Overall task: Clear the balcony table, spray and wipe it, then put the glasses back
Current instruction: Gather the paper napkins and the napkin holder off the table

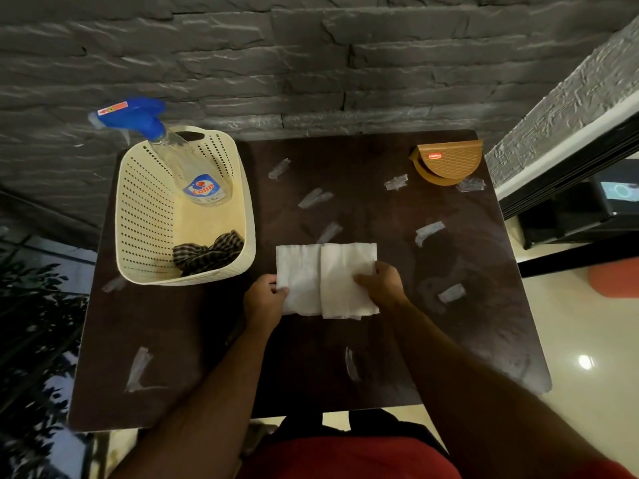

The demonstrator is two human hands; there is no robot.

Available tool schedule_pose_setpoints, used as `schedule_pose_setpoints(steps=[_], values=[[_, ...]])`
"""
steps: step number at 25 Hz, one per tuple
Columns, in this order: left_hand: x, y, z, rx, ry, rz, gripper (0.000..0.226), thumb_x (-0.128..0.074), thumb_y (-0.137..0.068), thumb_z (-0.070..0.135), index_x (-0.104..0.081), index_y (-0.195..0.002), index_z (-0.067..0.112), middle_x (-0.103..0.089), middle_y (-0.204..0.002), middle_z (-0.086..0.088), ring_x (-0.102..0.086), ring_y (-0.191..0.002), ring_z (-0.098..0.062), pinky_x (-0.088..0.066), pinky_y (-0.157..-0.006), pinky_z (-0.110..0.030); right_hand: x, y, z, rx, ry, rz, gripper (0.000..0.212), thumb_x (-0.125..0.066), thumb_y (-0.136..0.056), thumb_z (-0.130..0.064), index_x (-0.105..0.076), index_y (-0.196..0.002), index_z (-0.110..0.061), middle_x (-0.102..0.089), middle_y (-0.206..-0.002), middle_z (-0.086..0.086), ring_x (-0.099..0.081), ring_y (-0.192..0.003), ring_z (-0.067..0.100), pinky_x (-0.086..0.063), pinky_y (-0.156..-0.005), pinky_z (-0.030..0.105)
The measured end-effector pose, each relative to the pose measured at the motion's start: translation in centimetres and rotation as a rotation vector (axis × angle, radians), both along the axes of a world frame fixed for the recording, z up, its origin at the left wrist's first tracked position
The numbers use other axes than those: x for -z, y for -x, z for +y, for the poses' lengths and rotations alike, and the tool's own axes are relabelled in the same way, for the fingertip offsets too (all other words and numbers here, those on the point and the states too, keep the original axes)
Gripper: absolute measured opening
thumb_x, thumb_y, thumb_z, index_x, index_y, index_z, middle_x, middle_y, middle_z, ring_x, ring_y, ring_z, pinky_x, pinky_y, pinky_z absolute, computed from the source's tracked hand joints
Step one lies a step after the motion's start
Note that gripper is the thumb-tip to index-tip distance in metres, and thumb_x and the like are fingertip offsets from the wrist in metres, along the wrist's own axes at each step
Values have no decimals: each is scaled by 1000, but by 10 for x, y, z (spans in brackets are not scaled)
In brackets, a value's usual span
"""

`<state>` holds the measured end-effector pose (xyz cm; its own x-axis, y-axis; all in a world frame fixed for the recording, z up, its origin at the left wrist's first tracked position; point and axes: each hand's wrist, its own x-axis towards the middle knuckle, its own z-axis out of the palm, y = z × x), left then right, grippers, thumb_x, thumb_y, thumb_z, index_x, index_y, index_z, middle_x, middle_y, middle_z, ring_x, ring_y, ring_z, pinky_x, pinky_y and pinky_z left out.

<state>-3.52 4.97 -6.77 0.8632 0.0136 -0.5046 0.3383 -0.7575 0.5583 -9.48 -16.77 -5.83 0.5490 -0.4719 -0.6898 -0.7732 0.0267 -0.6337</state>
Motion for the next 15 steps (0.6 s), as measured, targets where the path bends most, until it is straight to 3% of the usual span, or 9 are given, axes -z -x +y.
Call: schedule_pose_setpoints(steps=[3, 7, 10, 12, 15], values=[[-1, 1, 0, -3, -6, -8, 30, -66, -86, 17, -63, -114, 7, -67, -110, -11, -62, -98, -25, -47, -78, -30, 2, -1, -2, 8, 63, 29, 47, -71, -86, -20, -58, -129, -7, -66, -121, 10, -64, -104, 26, -55, -90, 44], [-2, 2, -2, 0, -13, -16, 30, -65, -87, 16, -63, -115, 6, -67, -111, -11, -62, -98, -25, -45, -76, -29, 1, 1, -2, -72, 186, 61, 49, -71, -85, -28, -58, -128, -10, -65, -122, 9, -63, -106, 26, -54, -91, 43], [-6, 4, -4, 6, -14, -28, 29, -65, -87, 16, -63, -114, 7, -67, -109, -10, -62, -96, -23, -43, -74, -28, -11, 6, 3, -268, 573, 137, 48, -68, -85, -39, -53, -124, -15, -61, -119, 7, -61, -105, 27, -53, -87, 44], [-7, 5, -5, 12, -14, -40, 27, -65, -87, 17, -64, -112, 8, -68, -108, -9, -62, -95, -22, -44, -74, -27, -18, 5, 10, -361, 768, 40, 39, -67, -86, -35, -53, -117, -17, -58, -114, 6, -60, -101, 25, -53, -85, 42], [-14, 7, -9, 27, -10, -76, 25, -65, -87, 18, -66, -110, 9, -69, -106, -8, -62, -92, -20, -44, -73, -27, -13, -5, 28, -601, 611, -111, 21, -61, -91, -23, -60, -111, -16, -64, -107, 6, -63, -88, 22, -51, -74, 31]])
